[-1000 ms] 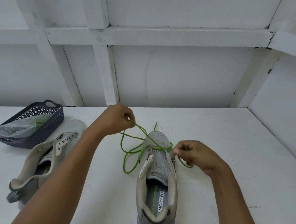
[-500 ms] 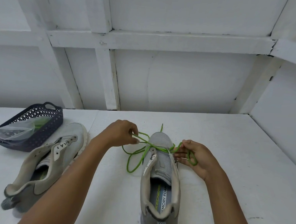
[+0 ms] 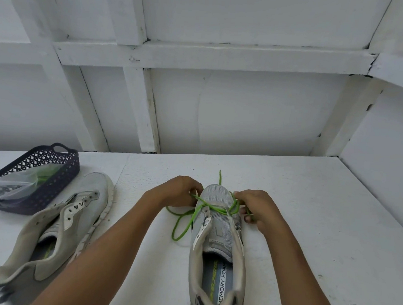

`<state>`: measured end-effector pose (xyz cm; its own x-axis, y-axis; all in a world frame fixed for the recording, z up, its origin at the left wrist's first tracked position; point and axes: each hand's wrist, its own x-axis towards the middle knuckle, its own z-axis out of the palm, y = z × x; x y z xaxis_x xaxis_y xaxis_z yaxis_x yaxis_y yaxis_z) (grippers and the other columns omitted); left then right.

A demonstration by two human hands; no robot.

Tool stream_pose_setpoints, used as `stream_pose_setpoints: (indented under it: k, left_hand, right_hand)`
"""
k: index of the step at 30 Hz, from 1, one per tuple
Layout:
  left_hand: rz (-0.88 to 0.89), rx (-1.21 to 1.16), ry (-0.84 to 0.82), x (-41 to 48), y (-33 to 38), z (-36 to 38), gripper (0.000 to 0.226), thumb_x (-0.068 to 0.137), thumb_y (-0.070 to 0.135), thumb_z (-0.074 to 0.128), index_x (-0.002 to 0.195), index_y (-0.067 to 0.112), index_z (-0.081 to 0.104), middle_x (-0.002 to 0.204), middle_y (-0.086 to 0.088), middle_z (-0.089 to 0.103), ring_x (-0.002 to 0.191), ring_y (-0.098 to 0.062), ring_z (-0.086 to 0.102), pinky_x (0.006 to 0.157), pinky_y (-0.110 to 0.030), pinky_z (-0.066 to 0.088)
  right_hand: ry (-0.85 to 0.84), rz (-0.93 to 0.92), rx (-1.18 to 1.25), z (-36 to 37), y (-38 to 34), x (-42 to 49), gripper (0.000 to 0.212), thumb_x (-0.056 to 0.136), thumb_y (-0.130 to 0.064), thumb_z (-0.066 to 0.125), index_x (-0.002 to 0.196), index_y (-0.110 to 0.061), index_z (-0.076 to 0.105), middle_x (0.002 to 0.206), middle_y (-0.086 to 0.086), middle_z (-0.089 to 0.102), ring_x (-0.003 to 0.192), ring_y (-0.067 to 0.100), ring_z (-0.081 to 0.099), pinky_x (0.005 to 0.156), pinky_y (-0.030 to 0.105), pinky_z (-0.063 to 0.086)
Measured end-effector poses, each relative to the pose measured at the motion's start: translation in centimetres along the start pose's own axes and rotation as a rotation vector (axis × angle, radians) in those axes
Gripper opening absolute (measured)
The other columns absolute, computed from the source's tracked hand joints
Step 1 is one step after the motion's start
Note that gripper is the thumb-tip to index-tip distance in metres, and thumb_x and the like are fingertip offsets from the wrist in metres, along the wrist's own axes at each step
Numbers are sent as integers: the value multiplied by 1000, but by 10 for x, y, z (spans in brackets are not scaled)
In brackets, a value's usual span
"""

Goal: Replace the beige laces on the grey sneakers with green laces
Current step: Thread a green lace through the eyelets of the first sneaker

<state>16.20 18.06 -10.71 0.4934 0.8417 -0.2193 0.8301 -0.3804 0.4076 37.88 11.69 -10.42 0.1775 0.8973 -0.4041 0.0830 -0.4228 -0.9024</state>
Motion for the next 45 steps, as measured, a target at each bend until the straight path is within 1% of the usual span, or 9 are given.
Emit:
stream_pose_setpoints:
  k: [9,16,21,27,29,34,39,42,45]
  left_hand:
    - [31,-257,125,11,-9,8,28,92,14,66,115,29,68,104,8,68,91,-5,60,78,-19,44]
    - [78,-657,175,-1,-2,-2,17,97,21,63,103,33,73,109,14,67,83,4,61,65,-20,49]
    - [233,-548,156,-10,1,-6,18,86,23,77,96,37,72,114,14,65,107,-6,58,95,-21,46]
    - [230,-419,274,-16,14,-13,41,84,29,78,119,37,57,129,12,57,118,-1,51,89,-13,43]
    - [296,-307,226,-18,20,-16,29,89,26,73,118,28,69,129,8,59,114,3,50,87,-3,36]
    - [164,-370,223,-34,19,-22,3,90,24,71,92,23,74,103,14,71,101,-2,63,94,-28,47]
    - [38,-404,383,-51,15,-36,12,87,24,73,80,21,65,60,8,60,53,-10,56,60,-31,49]
    - [13,-336,426,-58,12,-41,10,88,24,73,86,30,66,64,10,56,54,-4,47,57,-23,43]
    - [22,-307,442,-63,13,-43,13,89,22,73,92,33,68,80,10,63,65,-6,55,62,-23,47]
  right_hand:
    - [-24,-119,8,15,-14,16,6,87,-8,69,83,-10,73,65,-1,60,53,9,46,42,19,34]
    - [-225,-407,-95,17,-17,12,13,88,-11,71,84,-22,75,87,-8,69,79,2,62,68,14,48]
    - [-364,-432,-8,3,-13,5,15,92,-7,63,89,-18,71,78,-16,66,67,-1,57,58,15,45]
    - [-462,-500,-62,-8,-9,-10,11,93,-6,60,92,-14,68,83,-13,68,66,3,49,57,18,36]
    - [-491,-517,-53,-9,-9,-16,12,93,-2,58,93,-10,67,79,-15,69,61,2,45,56,19,33]
    - [-333,-484,-71,-14,-8,-25,19,98,-6,55,100,-15,72,74,-6,65,49,4,32,49,18,29]
    - [-239,-454,-291,-36,1,-32,16,91,-21,69,99,-7,70,78,-7,61,46,-8,48,45,6,34]
    - [-344,-379,-434,-45,8,-35,22,88,-26,71,91,-4,72,75,1,62,48,-2,43,47,12,31]
    - [-307,-411,-128,-43,14,-34,22,94,-26,59,85,-9,70,90,4,70,68,11,53,59,22,39]
